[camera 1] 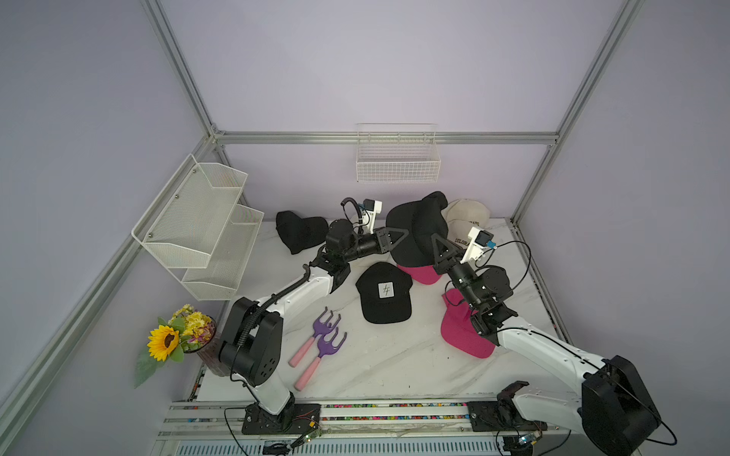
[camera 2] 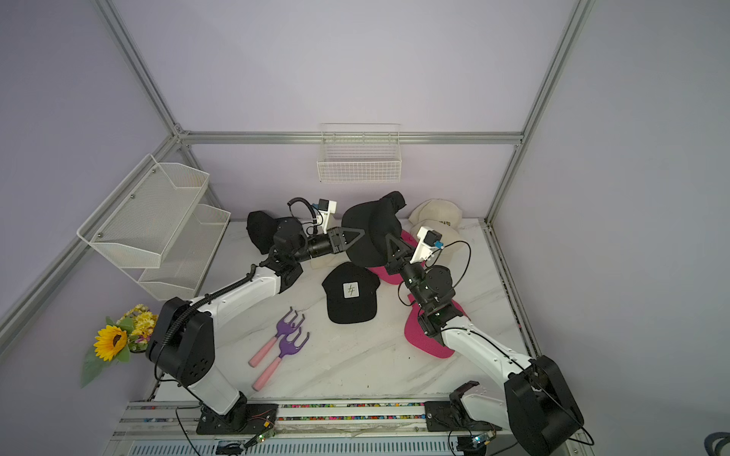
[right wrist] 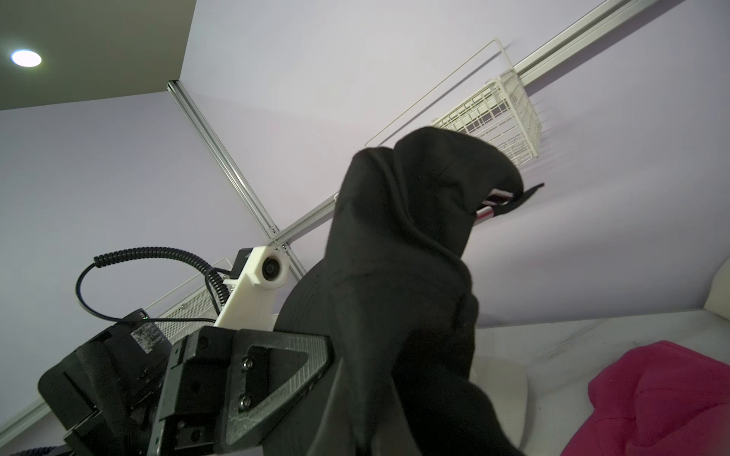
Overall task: Stack the baseball caps by color
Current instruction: Pick up the baseball cap from the center of the board.
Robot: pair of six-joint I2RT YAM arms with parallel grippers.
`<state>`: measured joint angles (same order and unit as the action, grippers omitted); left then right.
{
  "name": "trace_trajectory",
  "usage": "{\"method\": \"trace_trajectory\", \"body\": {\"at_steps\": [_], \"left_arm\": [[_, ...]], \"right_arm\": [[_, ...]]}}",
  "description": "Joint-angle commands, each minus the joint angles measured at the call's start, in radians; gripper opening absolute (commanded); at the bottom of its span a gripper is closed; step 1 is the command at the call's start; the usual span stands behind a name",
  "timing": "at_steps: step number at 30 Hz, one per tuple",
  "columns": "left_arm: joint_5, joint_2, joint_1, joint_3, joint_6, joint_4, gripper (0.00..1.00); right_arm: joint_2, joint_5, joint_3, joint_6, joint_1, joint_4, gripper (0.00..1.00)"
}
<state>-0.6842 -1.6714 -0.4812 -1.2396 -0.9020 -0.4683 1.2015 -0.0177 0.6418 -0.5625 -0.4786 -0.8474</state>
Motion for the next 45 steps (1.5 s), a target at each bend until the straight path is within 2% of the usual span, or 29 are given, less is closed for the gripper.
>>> {"method": "trace_trajectory", "body": {"at_steps": [1, 7, 11, 15, 16, 18, 20, 23, 24, 29, 34, 38, 40, 45], "left_arm": [[0.024, 0.020, 0.004, -0.024, 0.073, 0.063, 0.00], [0.018, 0.033, 0.003, -0.016, 0.089, 0.079, 0.00], [0.045, 0.038, 0.004, -0.071, 0.172, 0.231, 0.00], [0.025, 0.033, 0.010, -0.061, 0.188, 0.210, 0.00], [0.013, 0.025, 0.015, -0.063, 0.179, 0.205, 0.00], [-0.008, 0.013, 0.027, -0.062, 0.162, 0.186, 0.00], [-0.031, 0.010, 0.047, -0.060, 0.153, 0.175, 0.00], [-0.061, 0.016, 0.074, -0.063, 0.161, 0.174, 0.00], [-0.069, 0.017, 0.079, -0.064, 0.167, 0.178, 0.00], [-0.087, 0.016, 0.092, -0.109, 0.247, 0.289, 0.00], [-0.246, 0.014, 0.121, -0.176, 0.270, 0.346, 0.00], [-0.286, 0.038, 0.141, -0.202, 0.319, 0.453, 0.00], [-0.298, 0.046, 0.153, -0.196, 0.295, 0.447, 0.00], [-0.335, 0.076, 0.171, -0.152, 0.191, 0.313, 0.00]], "right_arm": [[-0.041, -0.077, -0.006, -0.017, -0.006, -0.062, 0.00], [-0.034, -0.094, -0.010, -0.032, -0.005, -0.058, 0.00], [-0.033, -0.090, -0.017, -0.051, 0.003, -0.058, 0.00], [-0.042, -0.109, -0.021, -0.062, 0.022, -0.059, 0.09], [-0.045, -0.118, -0.024, -0.065, 0.031, -0.059, 0.14], [-0.062, -0.154, -0.032, -0.072, 0.065, -0.056, 0.31], [-0.093, -0.202, -0.056, -0.079, 0.118, -0.057, 0.54], [-0.149, -0.264, -0.088, -0.068, 0.188, -0.053, 0.82], [-0.166, -0.277, -0.095, -0.059, 0.203, -0.050, 0.97], [-0.230, -0.359, -0.118, -0.057, 0.278, -0.032, 0.97], [-0.220, -0.581, -0.089, -0.097, 0.352, -0.043, 0.97], [-0.216, -0.709, -0.057, -0.139, 0.376, -0.078, 0.97], [-0.213, -0.718, -0.053, -0.177, 0.379, -0.101, 0.97], [-0.192, -0.647, -0.054, -0.281, 0.398, -0.150, 0.97]]}}
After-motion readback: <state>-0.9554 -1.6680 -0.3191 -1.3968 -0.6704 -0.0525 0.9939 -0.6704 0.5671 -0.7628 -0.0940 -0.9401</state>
